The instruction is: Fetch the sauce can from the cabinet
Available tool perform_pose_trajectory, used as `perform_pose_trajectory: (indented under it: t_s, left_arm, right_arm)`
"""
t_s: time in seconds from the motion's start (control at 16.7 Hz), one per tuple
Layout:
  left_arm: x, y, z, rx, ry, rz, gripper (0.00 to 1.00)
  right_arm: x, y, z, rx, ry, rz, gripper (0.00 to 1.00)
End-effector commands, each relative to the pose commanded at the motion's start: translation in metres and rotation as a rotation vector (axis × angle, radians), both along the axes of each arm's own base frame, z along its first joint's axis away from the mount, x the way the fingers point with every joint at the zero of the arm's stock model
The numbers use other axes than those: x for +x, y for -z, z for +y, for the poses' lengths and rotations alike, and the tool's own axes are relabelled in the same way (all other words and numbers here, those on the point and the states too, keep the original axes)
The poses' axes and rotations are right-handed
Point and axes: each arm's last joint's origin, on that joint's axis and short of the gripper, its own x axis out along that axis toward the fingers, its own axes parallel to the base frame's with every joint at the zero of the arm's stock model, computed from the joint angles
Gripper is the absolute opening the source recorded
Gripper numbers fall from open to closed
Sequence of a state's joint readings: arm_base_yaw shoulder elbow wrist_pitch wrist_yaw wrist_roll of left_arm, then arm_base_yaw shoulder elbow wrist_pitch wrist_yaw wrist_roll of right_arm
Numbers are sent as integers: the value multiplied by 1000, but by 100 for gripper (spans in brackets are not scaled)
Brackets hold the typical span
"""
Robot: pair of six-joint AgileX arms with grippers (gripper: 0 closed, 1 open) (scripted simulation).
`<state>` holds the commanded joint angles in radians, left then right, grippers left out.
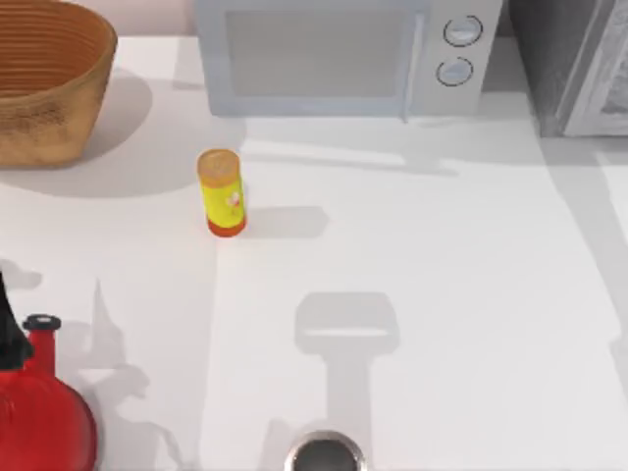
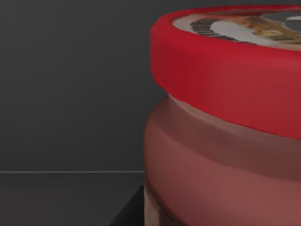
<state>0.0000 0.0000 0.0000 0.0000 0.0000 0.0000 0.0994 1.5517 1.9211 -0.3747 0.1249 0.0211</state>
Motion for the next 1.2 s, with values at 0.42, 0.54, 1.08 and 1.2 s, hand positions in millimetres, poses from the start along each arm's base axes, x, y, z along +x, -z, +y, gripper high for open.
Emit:
perform_pose_trajectory:
  t_s: [0.42, 0.54, 1.08, 1.2]
  left_arm:
    - [0, 0, 0, 0, 0, 0, 100]
    - [0, 0, 0, 0, 0, 0, 100]
    - [0, 0, 0, 0, 0, 0, 100]
    - [0, 0, 0, 0, 0, 0, 100]
  right_arm:
    - [0, 0, 0, 0, 0, 0, 0]
    - [0, 0, 0, 0, 0, 0, 0]
    - [-60, -31, 10, 9, -10, -8, 0]
    - [-101, -46, 10, 8, -8, -5, 0]
